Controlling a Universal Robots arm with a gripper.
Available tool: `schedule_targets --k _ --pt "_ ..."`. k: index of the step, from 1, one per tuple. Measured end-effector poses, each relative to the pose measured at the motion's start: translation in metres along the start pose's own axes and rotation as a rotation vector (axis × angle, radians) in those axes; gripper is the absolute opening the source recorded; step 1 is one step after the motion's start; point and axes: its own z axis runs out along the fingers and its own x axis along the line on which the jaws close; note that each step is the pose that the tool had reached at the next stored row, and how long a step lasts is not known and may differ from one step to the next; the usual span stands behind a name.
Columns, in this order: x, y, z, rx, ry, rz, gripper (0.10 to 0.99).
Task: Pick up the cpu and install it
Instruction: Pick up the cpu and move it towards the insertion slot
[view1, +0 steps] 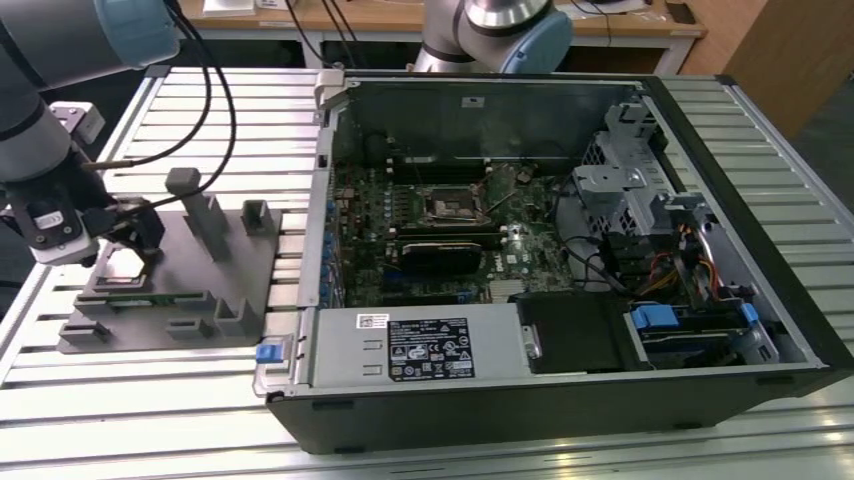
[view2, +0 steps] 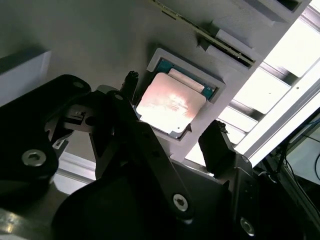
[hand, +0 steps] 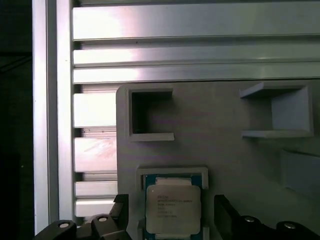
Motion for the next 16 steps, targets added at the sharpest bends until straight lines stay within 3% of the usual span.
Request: schedule_targets --k 2,3,14,15,16 --pt "0.0001 0.0000 0.0007 0.000 -0.0003 0.000 0.757" --pt "0.0002 0.0000 0.0010 0.000 -0.0008 0.000 0.690" --pt "0.0007 -0.0002 0.0045 0.000 -0.0033 0.000 0.675" --pt "0.0008 -0.0002 0.0046 0.000 -0.0034 0.000 0.608" --pt "0.0008 -0.0002 0.0046 0.000 -0.0034 -0.001 0.608"
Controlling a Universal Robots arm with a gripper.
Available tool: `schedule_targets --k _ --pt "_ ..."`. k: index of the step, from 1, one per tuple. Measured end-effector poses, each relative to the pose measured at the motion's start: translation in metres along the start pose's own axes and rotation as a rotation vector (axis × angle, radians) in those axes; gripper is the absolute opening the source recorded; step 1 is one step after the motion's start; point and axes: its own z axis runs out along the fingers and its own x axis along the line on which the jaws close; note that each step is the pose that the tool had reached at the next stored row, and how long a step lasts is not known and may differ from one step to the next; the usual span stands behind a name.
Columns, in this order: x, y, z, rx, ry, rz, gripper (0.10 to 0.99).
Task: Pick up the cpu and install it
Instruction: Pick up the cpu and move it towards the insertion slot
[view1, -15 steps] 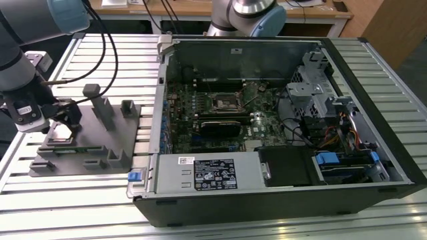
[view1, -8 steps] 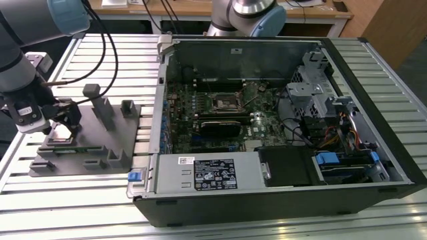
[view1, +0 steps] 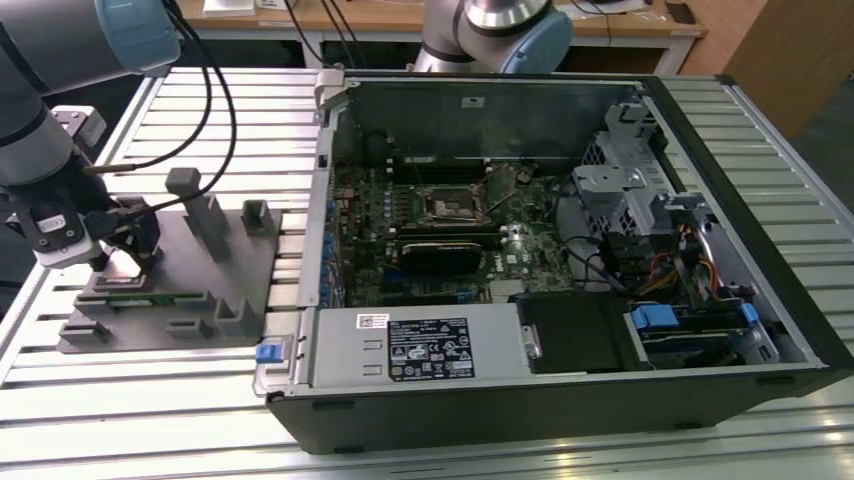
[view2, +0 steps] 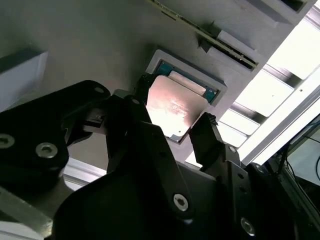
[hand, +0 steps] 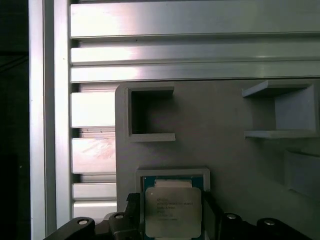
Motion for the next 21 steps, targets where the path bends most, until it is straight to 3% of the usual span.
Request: schedule_targets --k 21 --pt "-0.0001 0.0002 -0.0022 0.003 -0.0010 -0.014 0.608"
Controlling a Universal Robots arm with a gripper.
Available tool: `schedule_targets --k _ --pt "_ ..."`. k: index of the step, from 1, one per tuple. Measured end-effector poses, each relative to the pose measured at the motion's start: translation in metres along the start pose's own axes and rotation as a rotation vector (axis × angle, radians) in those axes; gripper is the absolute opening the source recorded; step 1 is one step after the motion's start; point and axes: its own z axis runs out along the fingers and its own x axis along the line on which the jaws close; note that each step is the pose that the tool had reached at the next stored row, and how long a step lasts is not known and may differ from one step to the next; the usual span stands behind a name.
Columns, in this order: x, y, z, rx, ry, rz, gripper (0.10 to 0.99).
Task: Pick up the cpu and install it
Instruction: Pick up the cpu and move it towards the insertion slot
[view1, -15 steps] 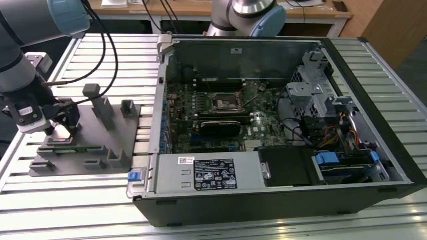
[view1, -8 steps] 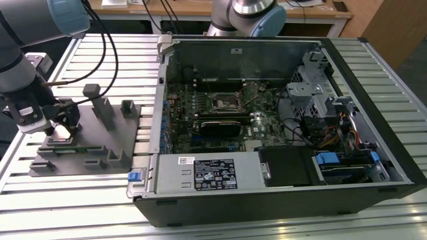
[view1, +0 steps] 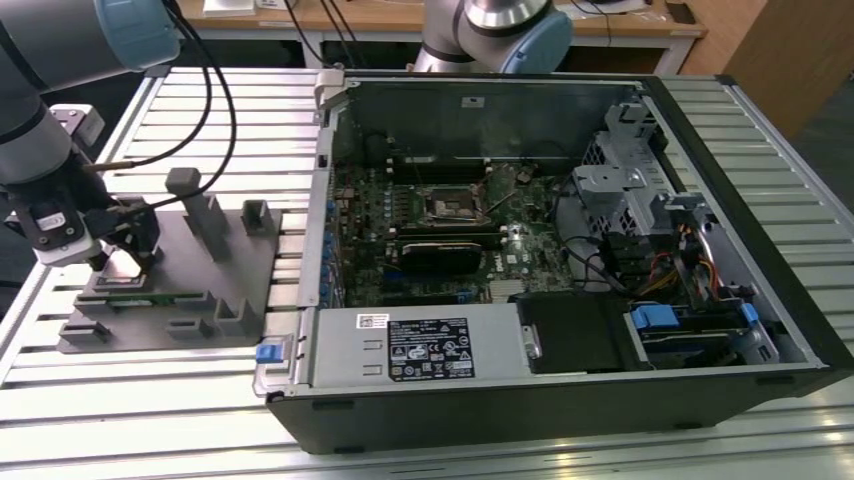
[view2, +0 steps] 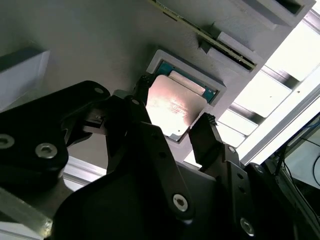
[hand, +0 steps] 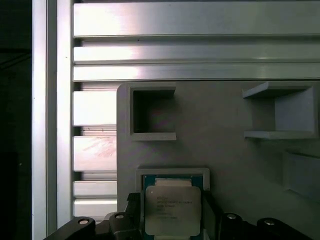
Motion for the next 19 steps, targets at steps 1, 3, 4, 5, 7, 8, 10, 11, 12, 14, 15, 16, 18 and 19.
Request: schedule_targets --k 1,3,4,5,7,8,10,11,12,14,15,16,18,19 --pt "0.0000 0.0000 0.0000 0.000 -0.0002 0.000 0.608" --pt "0.0002 0.0000 -0.0006 0.000 -0.0005 0.000 0.608" --pt "0.0002 0.0000 -0.0006 0.000 -0.0013 0.000 0.608" --pt "0.0003 0.0001 -0.0006 0.000 -0.0019 0.000 0.608" --pt "0.0005 0.0001 -0.0005 0.000 -0.0027 0.000 0.608" --pt "0.0006 0.0000 -0.0005 0.000 -0.0028 0.000 0.608" --pt "0.0007 0.0000 -0.0005 0.000 -0.0028 0.000 0.608" --pt "0.0008 0.0000 -0.0004 0.000 -0.0029 0.000 0.608" --pt "0.0008 0.0000 -0.0003 0.000 -0.0029 0.000 0.608" --pt "0.0008 0.0000 -0.0003 0.000 -0.0025 0.000 0.596" --pt "0.0008 0.0000 -0.0002 0.000 -0.0026 0.000 0.596" --pt "0.0008 0.0000 -0.0002 0.000 -0.0026 0.000 0.533" --pt "0.0008 0.0000 0.0000 0.000 -0.0028 0.000 0.533" --pt "0.0008 0.0000 -0.0001 0.000 -0.0029 0.000 0.533"
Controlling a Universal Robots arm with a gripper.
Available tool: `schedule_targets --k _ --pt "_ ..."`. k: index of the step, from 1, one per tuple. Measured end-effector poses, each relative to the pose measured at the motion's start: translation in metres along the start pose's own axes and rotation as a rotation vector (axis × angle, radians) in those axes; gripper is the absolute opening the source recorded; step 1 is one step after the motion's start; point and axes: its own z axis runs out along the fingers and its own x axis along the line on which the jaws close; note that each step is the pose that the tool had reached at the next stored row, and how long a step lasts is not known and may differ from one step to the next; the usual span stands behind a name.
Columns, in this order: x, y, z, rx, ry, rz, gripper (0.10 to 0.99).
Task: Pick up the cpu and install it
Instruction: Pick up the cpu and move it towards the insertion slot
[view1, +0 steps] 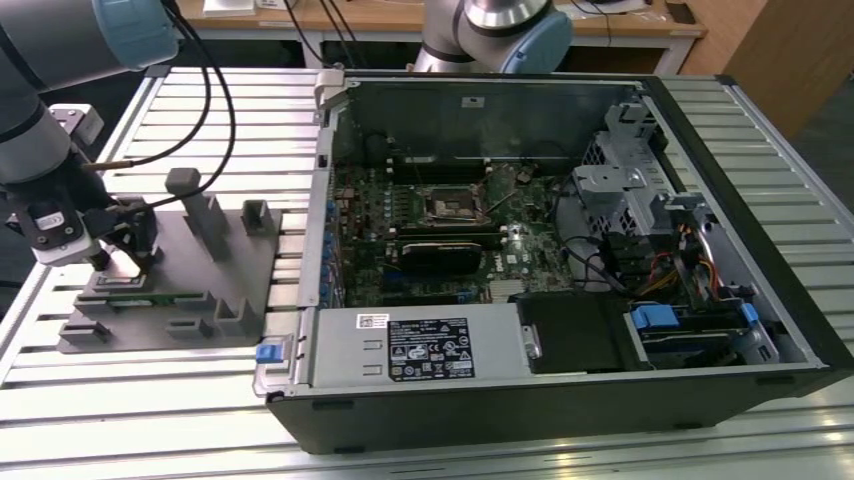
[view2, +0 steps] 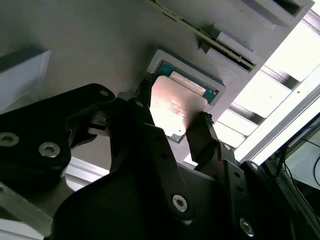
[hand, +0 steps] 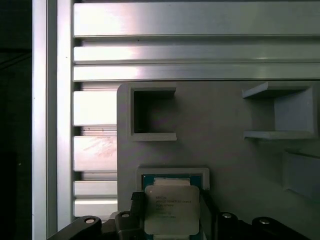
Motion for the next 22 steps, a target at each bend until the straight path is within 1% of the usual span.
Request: schedule_targets --k 2,11,13,18,22 --pt "0.0000 0.0001 -0.0015 0.000 -0.0003 0.000 0.533" --pt "0.0000 0.0006 -0.0168 0.000 0.0001 0.000 0.533" --pt "-0.0001 0.0006 -0.0185 0.000 0.0001 0.000 0.533" --pt "0.0000 0.0006 -0.0194 0.000 0.0002 0.000 0.533" --pt "0.0000 0.0008 -0.0244 0.000 0.0002 0.000 0.533"
